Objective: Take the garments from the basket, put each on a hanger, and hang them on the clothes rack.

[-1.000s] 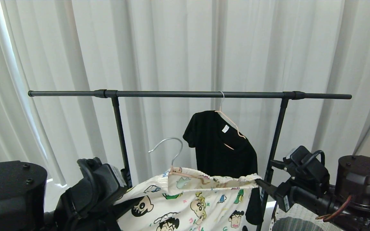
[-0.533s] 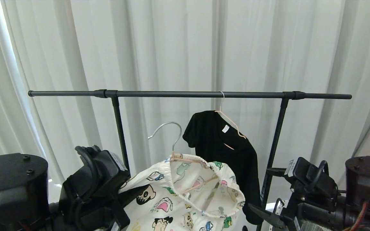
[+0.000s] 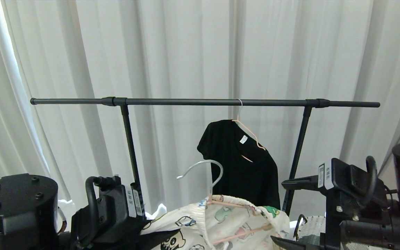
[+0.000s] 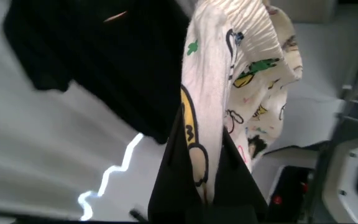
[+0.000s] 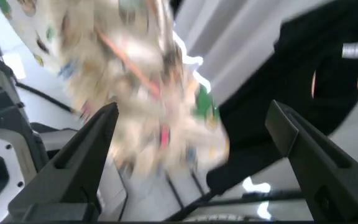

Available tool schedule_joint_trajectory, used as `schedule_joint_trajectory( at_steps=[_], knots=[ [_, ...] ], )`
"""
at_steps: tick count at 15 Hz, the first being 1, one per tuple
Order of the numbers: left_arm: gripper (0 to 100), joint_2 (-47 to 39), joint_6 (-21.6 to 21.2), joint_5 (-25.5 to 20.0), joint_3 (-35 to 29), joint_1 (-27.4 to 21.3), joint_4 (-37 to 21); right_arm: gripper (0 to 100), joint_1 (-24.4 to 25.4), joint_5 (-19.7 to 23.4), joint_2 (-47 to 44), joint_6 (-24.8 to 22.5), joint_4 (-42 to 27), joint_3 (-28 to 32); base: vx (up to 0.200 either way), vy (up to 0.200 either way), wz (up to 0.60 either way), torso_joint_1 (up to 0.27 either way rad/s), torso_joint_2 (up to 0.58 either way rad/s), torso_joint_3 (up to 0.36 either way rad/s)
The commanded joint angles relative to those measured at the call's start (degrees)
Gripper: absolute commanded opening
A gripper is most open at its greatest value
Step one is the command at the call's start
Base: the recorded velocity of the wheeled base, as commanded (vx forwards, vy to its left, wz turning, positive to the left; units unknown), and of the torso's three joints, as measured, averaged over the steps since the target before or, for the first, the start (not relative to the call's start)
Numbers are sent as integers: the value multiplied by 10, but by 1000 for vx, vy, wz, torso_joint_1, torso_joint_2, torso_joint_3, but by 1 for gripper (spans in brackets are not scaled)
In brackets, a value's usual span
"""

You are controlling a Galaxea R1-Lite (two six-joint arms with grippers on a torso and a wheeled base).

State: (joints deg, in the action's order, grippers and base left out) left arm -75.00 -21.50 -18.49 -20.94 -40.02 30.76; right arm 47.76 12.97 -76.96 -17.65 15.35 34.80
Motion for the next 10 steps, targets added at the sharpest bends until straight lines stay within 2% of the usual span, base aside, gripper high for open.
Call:
schedule_joint_trajectory(
  at_steps=[1, 3, 5, 10],
  knots=[
    [0, -2, -15, -20, 4, -1, 3, 100, 60, -1, -14, -2, -24, 15, 0, 0, 0, 0, 0, 0],
    [0, -11, -49, -54, 4, -4, 3, 100, 95, -3, -28, -4, -46, 26, 0, 0, 0, 0, 0, 0],
    [0, -14, -71, -63, 3, -11, 3, 100, 103, -2, -41, -4, -48, 29, 0, 0, 0, 0, 0, 0],
    [0, -12, -71, -63, 1, -34, 4, 100, 87, -1, -75, -4, -44, 32, 0, 0, 0, 0, 0, 0]
  ],
)
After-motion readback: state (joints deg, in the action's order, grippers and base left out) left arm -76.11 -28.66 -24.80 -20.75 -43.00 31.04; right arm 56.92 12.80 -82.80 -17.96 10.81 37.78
